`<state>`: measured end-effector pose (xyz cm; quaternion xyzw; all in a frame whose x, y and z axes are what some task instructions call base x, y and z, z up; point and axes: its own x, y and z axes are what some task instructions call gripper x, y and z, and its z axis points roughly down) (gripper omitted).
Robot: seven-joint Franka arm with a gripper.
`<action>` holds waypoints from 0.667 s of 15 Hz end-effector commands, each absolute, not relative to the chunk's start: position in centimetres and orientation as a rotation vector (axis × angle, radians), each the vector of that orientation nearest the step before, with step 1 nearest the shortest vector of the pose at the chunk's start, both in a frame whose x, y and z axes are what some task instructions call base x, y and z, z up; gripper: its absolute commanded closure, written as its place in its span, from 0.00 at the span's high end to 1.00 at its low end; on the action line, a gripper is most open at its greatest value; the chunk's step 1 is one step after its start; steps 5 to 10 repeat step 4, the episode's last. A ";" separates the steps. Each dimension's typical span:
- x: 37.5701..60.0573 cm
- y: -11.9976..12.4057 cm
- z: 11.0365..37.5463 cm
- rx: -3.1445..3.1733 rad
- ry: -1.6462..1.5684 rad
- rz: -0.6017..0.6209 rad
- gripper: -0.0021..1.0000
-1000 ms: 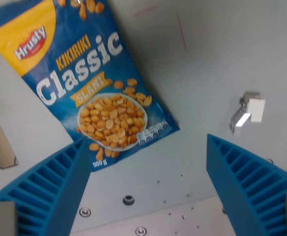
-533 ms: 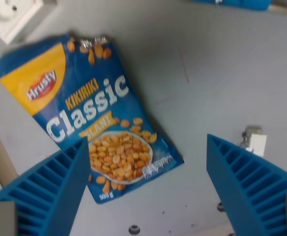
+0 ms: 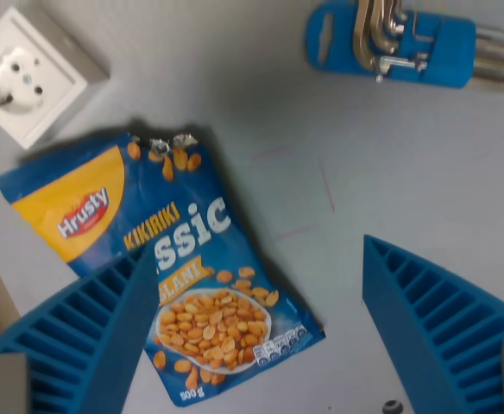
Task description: Move in gripper positive x
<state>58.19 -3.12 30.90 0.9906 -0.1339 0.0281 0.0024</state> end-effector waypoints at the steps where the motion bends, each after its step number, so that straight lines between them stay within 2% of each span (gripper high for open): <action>1: 60.1 -3.8 31.2 3.110 -0.398 -0.010 1.00; 4: 61.5 -4.2 31.2 3.110 -0.398 -0.010 1.00; 10: 61.5 -4.2 31.2 3.110 -0.398 -0.010 1.00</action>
